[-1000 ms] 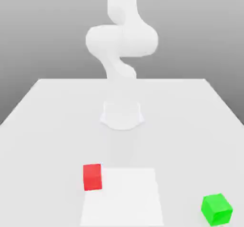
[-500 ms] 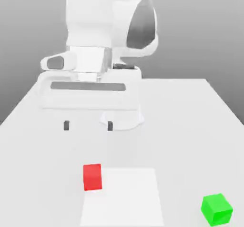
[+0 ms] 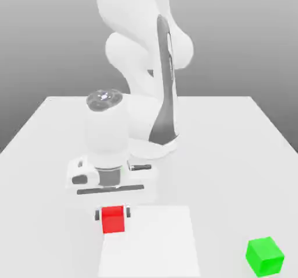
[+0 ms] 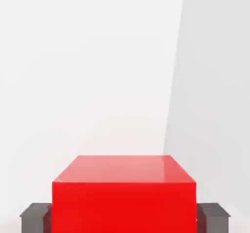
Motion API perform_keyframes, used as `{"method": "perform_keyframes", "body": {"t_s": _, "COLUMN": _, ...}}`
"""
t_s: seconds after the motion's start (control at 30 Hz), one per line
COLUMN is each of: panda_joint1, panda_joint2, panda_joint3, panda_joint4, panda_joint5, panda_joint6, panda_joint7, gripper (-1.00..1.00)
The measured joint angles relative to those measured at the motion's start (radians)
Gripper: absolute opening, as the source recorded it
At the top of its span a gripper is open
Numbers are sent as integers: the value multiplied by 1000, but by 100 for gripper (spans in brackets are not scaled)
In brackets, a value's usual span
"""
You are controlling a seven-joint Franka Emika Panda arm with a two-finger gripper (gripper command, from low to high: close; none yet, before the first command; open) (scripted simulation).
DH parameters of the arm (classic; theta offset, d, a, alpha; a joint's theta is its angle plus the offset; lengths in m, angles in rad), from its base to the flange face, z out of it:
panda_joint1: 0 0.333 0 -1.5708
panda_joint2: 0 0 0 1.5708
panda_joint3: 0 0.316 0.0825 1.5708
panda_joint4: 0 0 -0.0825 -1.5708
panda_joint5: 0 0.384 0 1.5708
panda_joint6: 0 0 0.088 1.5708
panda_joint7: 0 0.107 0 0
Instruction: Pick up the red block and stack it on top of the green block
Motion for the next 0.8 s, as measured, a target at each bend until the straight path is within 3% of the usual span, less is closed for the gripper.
{"method": "perform_keyframes", "body": {"t_s": 0.1, "panda_joint1": -2, "panda_joint2": 0, "panda_joint3": 2, "panda_joint4": 0, "panda_joint5": -2, "panda_joint6": 0, "panda_joint7": 2, "gripper": -100}}
{"method": "perform_keyframes", "body": {"t_s": 0.33, "panda_joint1": 8, "panda_joint2": -213, "panda_joint3": -23, "panda_joint4": -21, "panda_joint5": -109, "panda_joint6": -191, "panda_joint7": 85, "gripper": -100}}
{"method": "perform_keyframes", "body": {"t_s": 0.73, "panda_joint1": 350, "panda_joint2": -45, "panda_joint3": 227, "panda_joint4": 377, "panda_joint5": -169, "panda_joint6": -425, "panda_joint7": 289, "gripper": -100}}
{"method": "perform_keyframes", "body": {"t_s": 0.8, "panda_joint1": 392, "panda_joint2": 11, "panda_joint3": 246, "panda_joint4": 424, "panda_joint5": -190, "panda_joint6": -417, "panda_joint7": 322, "gripper": -100}}
